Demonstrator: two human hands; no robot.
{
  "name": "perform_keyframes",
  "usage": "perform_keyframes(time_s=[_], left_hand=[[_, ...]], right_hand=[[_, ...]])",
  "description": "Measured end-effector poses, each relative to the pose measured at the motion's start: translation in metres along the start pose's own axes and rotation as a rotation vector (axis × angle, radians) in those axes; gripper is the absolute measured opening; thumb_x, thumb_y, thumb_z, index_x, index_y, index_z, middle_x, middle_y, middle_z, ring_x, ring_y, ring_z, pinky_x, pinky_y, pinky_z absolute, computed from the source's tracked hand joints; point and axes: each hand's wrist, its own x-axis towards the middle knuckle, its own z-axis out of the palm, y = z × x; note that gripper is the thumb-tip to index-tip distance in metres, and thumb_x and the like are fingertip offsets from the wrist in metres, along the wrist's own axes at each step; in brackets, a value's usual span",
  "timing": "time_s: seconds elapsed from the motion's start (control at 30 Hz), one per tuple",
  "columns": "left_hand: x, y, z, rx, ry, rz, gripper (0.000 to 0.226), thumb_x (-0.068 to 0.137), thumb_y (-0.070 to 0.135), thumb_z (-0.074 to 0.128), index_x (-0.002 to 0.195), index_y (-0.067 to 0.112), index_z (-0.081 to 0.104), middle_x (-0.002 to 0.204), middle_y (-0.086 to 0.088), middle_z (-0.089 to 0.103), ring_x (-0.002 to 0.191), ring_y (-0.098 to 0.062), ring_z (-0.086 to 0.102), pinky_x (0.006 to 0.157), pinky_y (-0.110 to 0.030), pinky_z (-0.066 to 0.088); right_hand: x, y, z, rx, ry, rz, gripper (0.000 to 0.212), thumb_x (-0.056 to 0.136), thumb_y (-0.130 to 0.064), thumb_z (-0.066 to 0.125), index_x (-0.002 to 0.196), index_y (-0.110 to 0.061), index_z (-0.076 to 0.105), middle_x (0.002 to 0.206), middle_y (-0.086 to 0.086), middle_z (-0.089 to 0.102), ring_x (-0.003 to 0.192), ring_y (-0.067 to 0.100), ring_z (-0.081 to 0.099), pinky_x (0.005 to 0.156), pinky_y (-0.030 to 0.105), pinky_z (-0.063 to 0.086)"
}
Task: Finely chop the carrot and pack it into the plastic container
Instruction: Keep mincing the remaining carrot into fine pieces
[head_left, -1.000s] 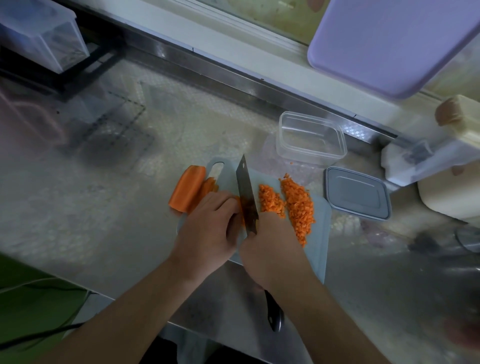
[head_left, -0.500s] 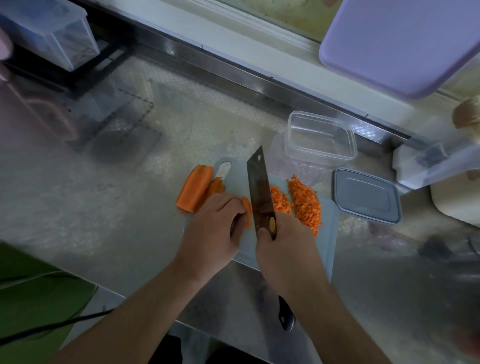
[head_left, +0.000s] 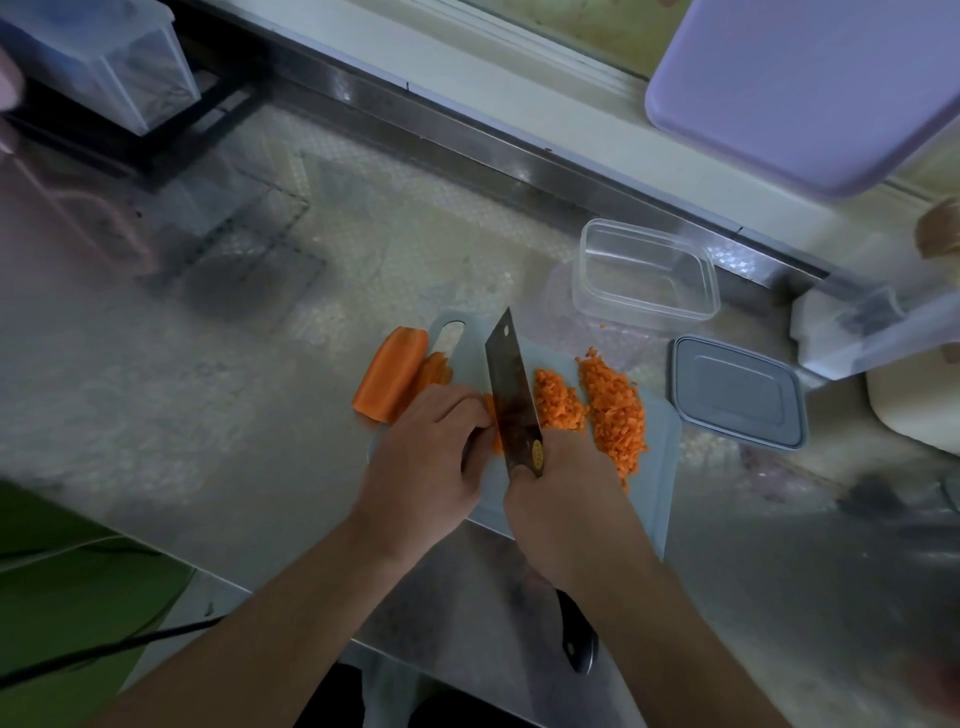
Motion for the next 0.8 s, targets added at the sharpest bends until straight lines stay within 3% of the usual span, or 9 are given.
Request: perform_keyframes(time_s=[0.1,0.27,0.5,0.67,0.8], left_hand=[[0.000,0.000,0.000,-0.001,-0.003,0.000,0.008,0.092,0.006,0.074,0.091,0.013,0.071,0.098,0.004,0.066,0.094,-0.016,0.060,0.083,-0.033,0.052],[0.000,0.000,-0.001,0.000,-0.015,-0.007,0.005,0.094,0.010,0.074,0.093,0.014,0.072,0.098,0.006,0.067,0.095,-0.014,0.060,0.084,-0.031,0.051],[-0.002,-0.004,0.000,-0.023,-0.007,-0.017,0.004,0.096,0.015,0.074,0.094,0.017,0.071,0.097,0.009,0.065,0.093,-0.008,0.057,0.083,-0.029,0.051],[-0.002,-0.006,0.003,-0.021,0.006,-0.023,0.004,0.097,0.017,0.071,0.094,0.017,0.070,0.097,0.010,0.064,0.092,-0.012,0.058,0.076,-0.037,0.053],[-0.002,-0.005,0.003,-0.026,0.008,-0.019,0.004,0.096,0.013,0.072,0.093,0.015,0.070,0.097,0.007,0.064,0.092,-0.013,0.058,0.078,-0.036,0.053]], right_hand=[[0.001,-0.006,-0.002,0.022,0.011,-0.002,0.015,0.092,-0.017,0.053,0.077,-0.018,0.054,0.074,0.000,0.059,0.067,0.020,0.059,0.057,0.032,0.049],[0.009,-0.009,0.009,0.062,0.091,-0.093,0.024,0.095,-0.023,0.050,0.071,-0.021,0.053,0.066,-0.005,0.056,0.063,0.017,0.055,0.058,0.036,0.046],[0.010,0.003,0.008,0.077,0.136,-0.100,0.031,0.097,-0.019,0.050,0.068,-0.027,0.046,0.060,-0.007,0.050,0.049,0.007,0.044,0.046,0.016,0.030],[0.005,0.003,0.008,0.031,0.124,-0.105,0.029,0.095,-0.017,0.051,0.067,-0.022,0.048,0.062,-0.004,0.052,0.055,0.012,0.046,0.050,0.024,0.033],[0.003,0.004,0.009,0.027,0.093,-0.089,0.026,0.095,-0.017,0.050,0.069,-0.021,0.050,0.062,-0.003,0.053,0.056,0.015,0.050,0.050,0.029,0.038]])
